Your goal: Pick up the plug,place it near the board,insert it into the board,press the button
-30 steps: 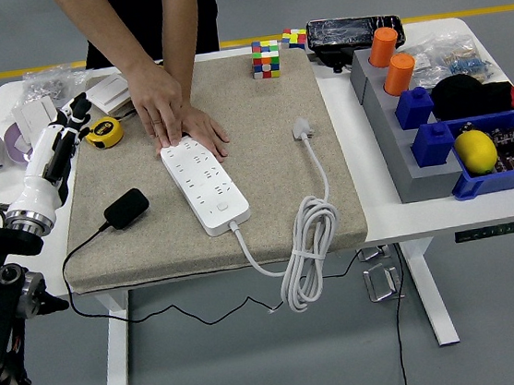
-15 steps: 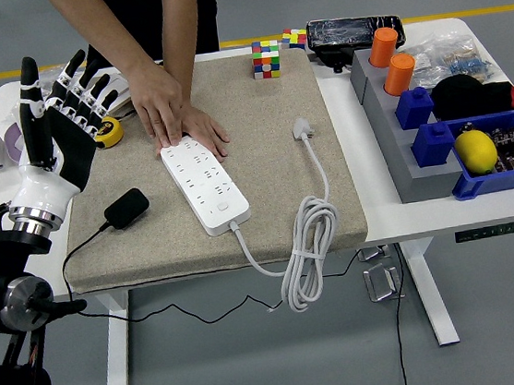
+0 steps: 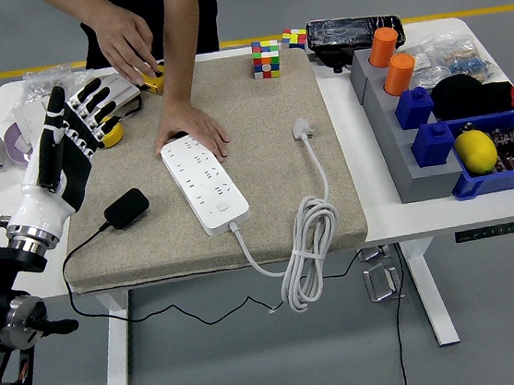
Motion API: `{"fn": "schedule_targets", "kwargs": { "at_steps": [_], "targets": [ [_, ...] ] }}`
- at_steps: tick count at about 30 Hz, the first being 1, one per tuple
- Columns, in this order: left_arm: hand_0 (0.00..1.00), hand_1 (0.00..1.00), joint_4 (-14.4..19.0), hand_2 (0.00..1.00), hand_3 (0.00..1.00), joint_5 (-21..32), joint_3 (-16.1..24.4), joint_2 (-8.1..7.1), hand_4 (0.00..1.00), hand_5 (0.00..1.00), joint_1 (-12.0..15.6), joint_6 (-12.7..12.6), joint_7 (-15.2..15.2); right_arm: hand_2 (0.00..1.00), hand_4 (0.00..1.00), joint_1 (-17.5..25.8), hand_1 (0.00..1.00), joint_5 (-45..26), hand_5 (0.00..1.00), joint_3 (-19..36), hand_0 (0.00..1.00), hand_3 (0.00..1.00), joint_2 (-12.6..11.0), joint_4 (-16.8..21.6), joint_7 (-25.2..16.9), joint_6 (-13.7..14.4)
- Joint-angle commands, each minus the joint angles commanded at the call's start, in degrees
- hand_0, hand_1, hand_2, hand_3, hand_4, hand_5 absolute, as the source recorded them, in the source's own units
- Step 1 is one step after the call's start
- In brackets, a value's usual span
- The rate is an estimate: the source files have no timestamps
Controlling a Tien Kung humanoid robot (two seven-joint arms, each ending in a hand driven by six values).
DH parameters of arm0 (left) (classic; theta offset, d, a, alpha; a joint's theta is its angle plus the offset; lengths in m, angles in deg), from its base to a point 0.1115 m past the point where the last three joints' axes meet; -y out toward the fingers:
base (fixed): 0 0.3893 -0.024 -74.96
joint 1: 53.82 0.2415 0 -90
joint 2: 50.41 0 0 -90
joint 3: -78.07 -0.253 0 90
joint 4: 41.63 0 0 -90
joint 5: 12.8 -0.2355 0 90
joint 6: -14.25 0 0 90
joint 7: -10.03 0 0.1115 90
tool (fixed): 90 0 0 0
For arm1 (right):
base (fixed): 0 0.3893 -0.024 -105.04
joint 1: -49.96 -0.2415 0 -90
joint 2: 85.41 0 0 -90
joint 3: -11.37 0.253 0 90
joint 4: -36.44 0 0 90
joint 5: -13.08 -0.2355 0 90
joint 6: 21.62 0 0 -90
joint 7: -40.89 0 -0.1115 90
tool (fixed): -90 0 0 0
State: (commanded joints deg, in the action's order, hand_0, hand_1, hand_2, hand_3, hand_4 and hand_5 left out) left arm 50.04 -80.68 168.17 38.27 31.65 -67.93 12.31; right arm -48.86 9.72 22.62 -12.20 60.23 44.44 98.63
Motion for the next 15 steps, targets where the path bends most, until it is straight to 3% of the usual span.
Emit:
{"fn": "schedule_targets", "kwargs": {
  "at_steps": [7, 15],
  "targets": [
    [0.924, 0.905, -4.0, 0.870, 0.868, -2.1, 4.8, 0.11, 0.998, 0.998, -0.1, 0.0, -0.8, 0.751, 0.998, 0.3, 0.788, -0.1, 0.998, -0.4, 0.819, 0.758, 0.2, -0.1, 0.1, -0.1],
    [0.955, 0.910, -5.7, 0.867, 0.862, -2.6, 5.9, 0.15, 0.998, 0.998, 1.1, 0.9, -1.0, 0.751, 0.998, 0.6, 0.788, 0.0, 0.998, -0.4, 0.821, 0.758, 0.6, -0.2, -0.2, -0.2]
  ]
}}
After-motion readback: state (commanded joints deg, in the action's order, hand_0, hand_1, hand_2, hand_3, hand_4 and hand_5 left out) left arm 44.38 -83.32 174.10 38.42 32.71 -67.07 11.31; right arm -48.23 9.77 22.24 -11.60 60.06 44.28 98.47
